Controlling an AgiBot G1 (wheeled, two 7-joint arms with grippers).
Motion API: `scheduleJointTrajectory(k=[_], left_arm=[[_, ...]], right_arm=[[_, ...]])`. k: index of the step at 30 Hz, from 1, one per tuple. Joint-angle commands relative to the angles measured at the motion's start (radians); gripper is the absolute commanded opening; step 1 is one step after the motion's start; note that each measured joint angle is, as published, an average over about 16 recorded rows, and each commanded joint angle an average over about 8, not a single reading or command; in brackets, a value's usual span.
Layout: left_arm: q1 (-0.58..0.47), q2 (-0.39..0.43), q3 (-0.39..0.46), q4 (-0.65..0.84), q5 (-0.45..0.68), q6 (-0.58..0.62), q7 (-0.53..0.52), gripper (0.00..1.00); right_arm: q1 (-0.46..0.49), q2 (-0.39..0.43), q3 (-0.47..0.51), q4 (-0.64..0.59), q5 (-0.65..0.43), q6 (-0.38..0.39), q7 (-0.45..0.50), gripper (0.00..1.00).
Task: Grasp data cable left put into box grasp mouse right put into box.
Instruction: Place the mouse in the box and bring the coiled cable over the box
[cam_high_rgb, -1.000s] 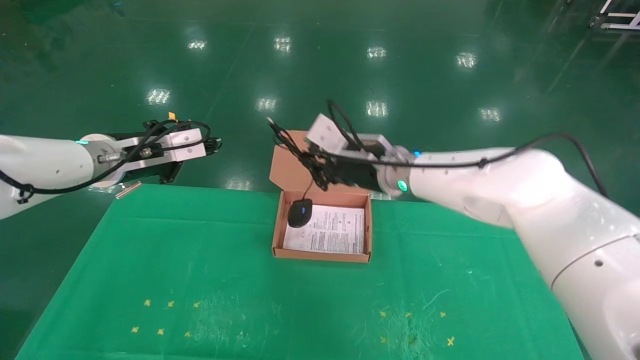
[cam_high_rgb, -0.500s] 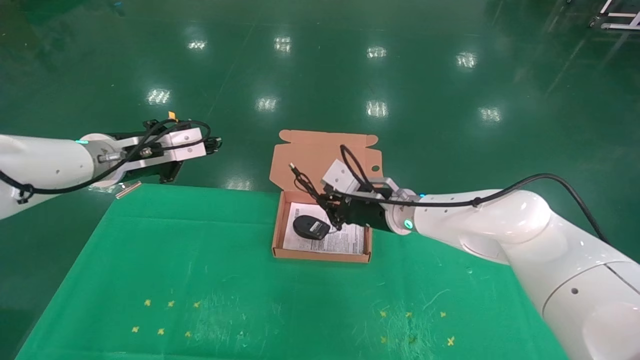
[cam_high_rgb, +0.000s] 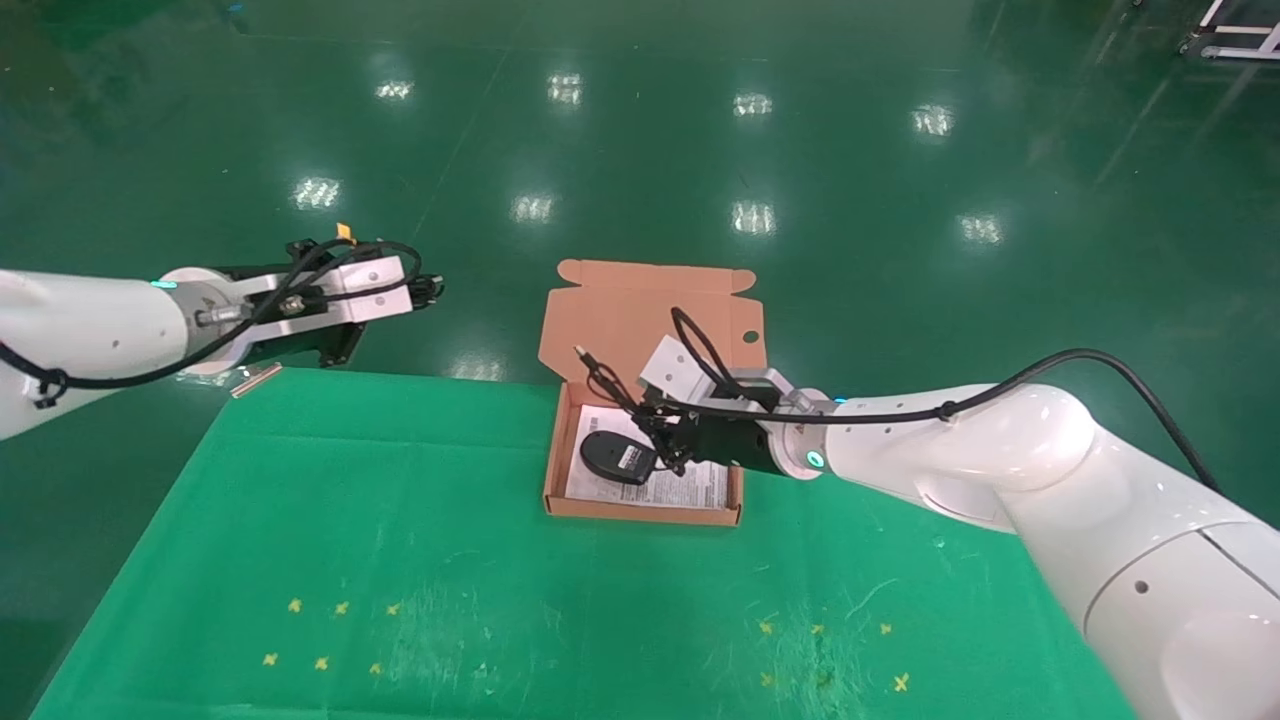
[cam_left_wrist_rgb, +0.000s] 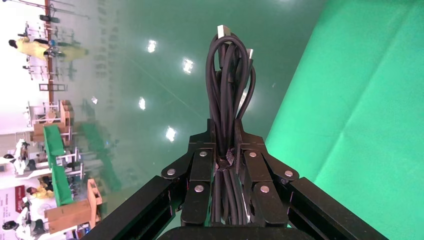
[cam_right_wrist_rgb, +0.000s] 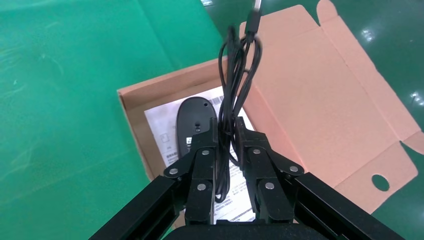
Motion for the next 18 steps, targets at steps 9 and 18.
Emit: scheduleJointTrajectory(k=[9,18], left_arm=[[0.037,0.072,0.031,0.044,-0.023,-0.056,0.053,0.0],[0.1,0.204,0.08,0.12,-0.023,-0.215,0.142,0.0]], right_arm=[[-0.002,0.031,0.002,0.051,0.015,0.041,0.022,1.0],[-0.022,0.159,0.031,0.196,0.039,0.064,0.044,1.0]])
